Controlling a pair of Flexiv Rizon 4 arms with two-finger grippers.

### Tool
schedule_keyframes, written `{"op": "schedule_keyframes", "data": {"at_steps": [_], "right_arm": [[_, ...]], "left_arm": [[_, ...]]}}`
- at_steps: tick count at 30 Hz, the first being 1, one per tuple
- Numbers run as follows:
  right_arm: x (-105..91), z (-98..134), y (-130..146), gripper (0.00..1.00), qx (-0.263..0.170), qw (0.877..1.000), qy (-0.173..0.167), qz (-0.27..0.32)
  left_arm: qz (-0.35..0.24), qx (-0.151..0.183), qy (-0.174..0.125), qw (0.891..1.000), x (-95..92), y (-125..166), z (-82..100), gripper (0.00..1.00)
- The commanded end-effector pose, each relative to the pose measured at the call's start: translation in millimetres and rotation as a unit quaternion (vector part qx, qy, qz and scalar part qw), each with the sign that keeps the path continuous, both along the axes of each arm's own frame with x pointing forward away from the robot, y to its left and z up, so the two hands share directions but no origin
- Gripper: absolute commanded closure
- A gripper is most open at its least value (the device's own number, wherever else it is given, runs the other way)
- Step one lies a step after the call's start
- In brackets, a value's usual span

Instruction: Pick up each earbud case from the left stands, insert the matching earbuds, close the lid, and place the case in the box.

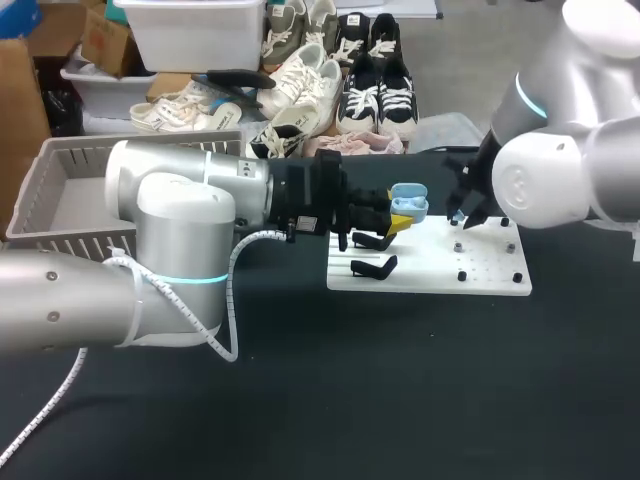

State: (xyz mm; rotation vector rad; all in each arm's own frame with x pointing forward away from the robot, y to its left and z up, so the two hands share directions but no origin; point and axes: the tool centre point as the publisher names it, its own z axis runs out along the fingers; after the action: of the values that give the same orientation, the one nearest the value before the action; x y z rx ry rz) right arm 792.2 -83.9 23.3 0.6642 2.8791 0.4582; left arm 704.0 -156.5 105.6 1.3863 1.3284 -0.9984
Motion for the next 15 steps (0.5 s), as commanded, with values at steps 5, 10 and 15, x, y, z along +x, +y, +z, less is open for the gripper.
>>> {"op": "schedule_keyframes", "data": {"at_steps": [5, 10, 15], "right_arm": [[3.3, -1.4, 1.6, 0.93, -0.001, 1.000, 0.006, 0.002], [3.4, 0.6, 2.8, 1.00, -0.003, 1.000, 0.006, 0.004], [-2.1, 13.4, -0.2, 1.00, 0.004, 1.000, -0.008, 0.000]], "left_arm": [[0.001, -0.001, -0.001, 1.000, -0.7, 0.0, -0.9, 1.00], [0.001, -0.001, -0.001, 1.000, -0.7, 0.0, -0.9, 1.00], [0.001, -0.001, -0.001, 1.000, -0.7, 0.0, -0.9, 1.00]]}}
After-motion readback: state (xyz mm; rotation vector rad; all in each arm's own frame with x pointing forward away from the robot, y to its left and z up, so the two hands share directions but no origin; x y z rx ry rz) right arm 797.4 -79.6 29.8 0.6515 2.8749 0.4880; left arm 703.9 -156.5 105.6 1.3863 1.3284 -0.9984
